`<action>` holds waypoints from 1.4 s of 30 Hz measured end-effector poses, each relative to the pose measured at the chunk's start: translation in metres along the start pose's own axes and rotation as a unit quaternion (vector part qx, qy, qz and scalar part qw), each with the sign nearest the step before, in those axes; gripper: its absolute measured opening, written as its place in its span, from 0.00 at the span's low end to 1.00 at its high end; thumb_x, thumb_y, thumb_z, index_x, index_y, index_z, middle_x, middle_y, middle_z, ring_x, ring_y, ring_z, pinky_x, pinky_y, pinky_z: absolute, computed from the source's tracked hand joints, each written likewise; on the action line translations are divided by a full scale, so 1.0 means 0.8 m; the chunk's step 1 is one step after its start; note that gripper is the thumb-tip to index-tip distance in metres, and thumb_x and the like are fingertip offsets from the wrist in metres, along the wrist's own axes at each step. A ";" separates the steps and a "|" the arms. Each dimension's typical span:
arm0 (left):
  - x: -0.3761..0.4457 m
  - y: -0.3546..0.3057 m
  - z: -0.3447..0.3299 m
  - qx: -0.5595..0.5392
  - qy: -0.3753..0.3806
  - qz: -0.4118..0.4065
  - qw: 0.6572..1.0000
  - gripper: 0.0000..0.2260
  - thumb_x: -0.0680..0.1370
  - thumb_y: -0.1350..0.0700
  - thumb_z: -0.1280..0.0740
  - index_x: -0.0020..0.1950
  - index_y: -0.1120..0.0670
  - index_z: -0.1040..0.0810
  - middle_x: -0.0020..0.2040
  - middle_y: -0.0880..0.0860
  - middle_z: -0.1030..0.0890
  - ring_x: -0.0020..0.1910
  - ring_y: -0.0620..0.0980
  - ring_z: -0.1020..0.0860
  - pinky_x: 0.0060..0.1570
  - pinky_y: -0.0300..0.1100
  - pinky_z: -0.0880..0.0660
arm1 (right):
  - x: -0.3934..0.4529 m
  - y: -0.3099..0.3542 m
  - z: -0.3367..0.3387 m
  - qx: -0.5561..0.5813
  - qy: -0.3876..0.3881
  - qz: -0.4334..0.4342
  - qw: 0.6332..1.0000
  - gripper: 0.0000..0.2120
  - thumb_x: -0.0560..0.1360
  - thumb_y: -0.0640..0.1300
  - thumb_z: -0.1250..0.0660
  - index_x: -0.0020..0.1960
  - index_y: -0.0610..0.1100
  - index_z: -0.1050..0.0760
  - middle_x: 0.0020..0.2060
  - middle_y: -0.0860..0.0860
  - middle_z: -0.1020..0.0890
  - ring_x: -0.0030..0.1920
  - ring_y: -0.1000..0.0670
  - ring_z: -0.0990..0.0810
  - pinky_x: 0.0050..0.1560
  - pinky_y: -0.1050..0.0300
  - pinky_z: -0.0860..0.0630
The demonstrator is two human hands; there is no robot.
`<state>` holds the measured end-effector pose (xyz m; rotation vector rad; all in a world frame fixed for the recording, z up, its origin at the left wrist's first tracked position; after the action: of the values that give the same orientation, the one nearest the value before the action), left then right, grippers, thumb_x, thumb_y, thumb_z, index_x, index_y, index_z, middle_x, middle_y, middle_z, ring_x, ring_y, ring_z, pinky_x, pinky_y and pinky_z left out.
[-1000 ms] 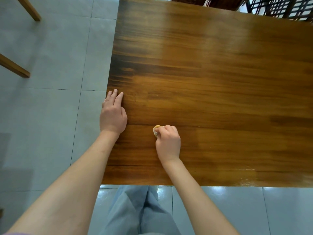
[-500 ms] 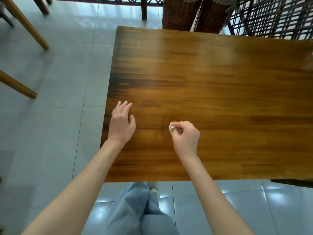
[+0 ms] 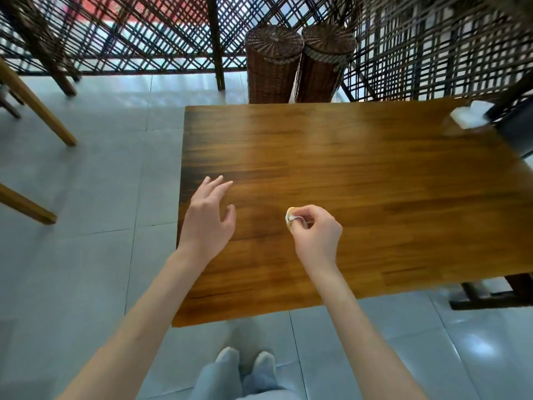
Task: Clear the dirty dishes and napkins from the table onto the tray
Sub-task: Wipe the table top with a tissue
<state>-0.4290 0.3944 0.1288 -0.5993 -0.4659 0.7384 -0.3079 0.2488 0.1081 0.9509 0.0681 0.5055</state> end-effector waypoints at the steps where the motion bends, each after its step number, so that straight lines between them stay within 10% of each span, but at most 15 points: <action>1: 0.005 -0.010 0.006 -0.004 0.002 -0.014 1.000 0.19 0.76 0.60 0.33 0.67 0.55 0.27 0.69 0.52 0.29 0.72 0.51 0.38 0.68 0.44 0.40 | 0.003 0.006 0.007 0.000 -0.010 0.000 1.000 0.04 0.72 0.38 0.30 0.42 0.46 0.19 0.39 0.54 0.18 0.39 0.60 0.22 0.39 0.76 0.28; 16: 0.027 -0.107 0.033 -0.067 0.076 -0.185 0.977 0.22 0.74 0.59 0.30 0.67 0.54 0.27 0.68 0.51 0.29 0.72 0.49 0.39 0.66 0.45 0.39 | -0.011 0.048 0.102 -0.002 -0.164 -0.028 0.986 0.04 0.72 0.39 0.29 0.42 0.47 0.19 0.38 0.57 0.19 0.40 0.60 0.21 0.39 0.72 0.24; 24: 0.010 -0.206 -0.036 -0.093 0.177 -0.262 0.944 0.25 0.73 0.59 0.29 0.69 0.53 0.30 0.69 0.49 0.30 0.73 0.48 0.40 0.66 0.37 0.39 | -0.025 -0.029 0.226 -0.028 -0.259 -0.131 0.957 0.07 0.72 0.37 0.30 0.41 0.47 0.18 0.39 0.56 0.17 0.43 0.54 0.20 0.42 0.52 0.20; 28: -0.006 -0.276 -0.092 -0.116 0.225 -0.279 0.926 0.25 0.72 0.61 0.28 0.69 0.53 0.29 0.69 0.50 0.30 0.73 0.47 0.41 0.58 0.58 0.26 | -0.032 -0.079 0.295 -0.036 -0.290 -0.157 0.943 0.07 0.72 0.37 0.30 0.40 0.49 0.19 0.38 0.59 0.18 0.43 0.55 0.20 0.41 0.55 0.20; 42: -0.087 -0.587 -0.334 -0.119 0.229 -0.334 0.907 0.24 0.73 0.58 0.30 0.69 0.53 0.29 0.69 0.51 0.30 0.73 0.49 0.40 0.68 0.45 0.41 | 0.004 -0.294 0.591 -0.082 -0.315 -0.134 0.936 0.07 0.69 0.33 0.32 0.40 0.44 0.18 0.37 0.54 0.17 0.38 0.60 0.23 0.39 0.74 0.29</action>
<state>-0.0921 -0.0233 0.2244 -0.7587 -0.2908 -0.1245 -0.0855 -0.2211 0.1999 0.8844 -0.4149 -0.0619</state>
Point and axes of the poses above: each hand's wrist, its own x-axis towards the middle knuckle, its own z-axis out of the back of the hand, y = z × x, the point moved 3 cm from there along x, towards the middle knuckle
